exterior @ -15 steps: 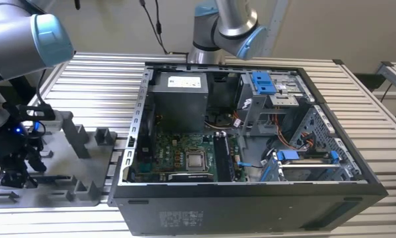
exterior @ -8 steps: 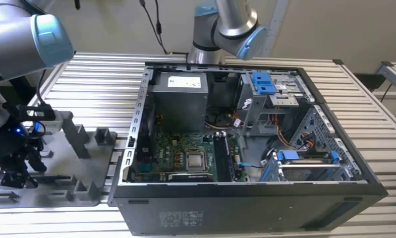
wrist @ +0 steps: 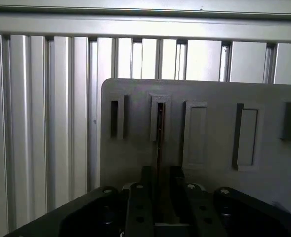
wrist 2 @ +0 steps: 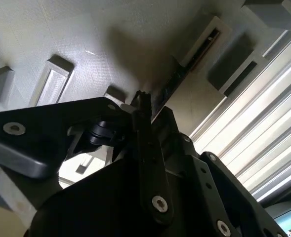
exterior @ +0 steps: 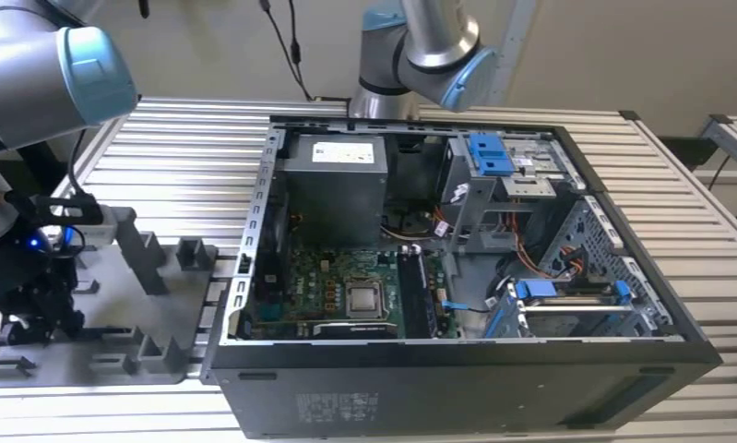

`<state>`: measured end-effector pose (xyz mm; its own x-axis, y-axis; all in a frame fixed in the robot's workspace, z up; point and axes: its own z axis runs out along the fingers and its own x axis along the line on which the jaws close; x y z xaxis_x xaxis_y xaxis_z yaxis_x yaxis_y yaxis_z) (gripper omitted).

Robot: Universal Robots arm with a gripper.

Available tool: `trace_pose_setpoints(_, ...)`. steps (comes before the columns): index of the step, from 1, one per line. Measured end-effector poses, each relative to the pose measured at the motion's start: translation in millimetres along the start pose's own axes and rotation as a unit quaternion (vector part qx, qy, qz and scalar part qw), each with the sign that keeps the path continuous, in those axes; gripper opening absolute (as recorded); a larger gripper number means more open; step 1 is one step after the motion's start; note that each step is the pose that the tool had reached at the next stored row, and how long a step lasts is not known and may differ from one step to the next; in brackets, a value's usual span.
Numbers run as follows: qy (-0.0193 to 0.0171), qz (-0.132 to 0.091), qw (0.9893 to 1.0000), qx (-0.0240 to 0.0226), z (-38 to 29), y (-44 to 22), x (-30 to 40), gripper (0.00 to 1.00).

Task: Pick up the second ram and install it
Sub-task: 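Pick up the second ram and move it above second insertion slot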

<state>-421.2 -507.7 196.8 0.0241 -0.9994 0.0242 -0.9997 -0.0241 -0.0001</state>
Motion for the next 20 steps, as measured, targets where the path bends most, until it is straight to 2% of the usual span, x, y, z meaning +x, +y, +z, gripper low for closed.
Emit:
trace_pose_setpoints(1,0.0,0.0,1.0,0.0,0.0,0.0,0.0,0.27)
trace_pose_setpoints(3,0.0,0.0,1.0,0.0,0.0,0.0,0.0,0.15)
trace_pose_setpoints(20,0.0,0.0,1.0,0.0002,-0.4,0.1,0.0,0.14)
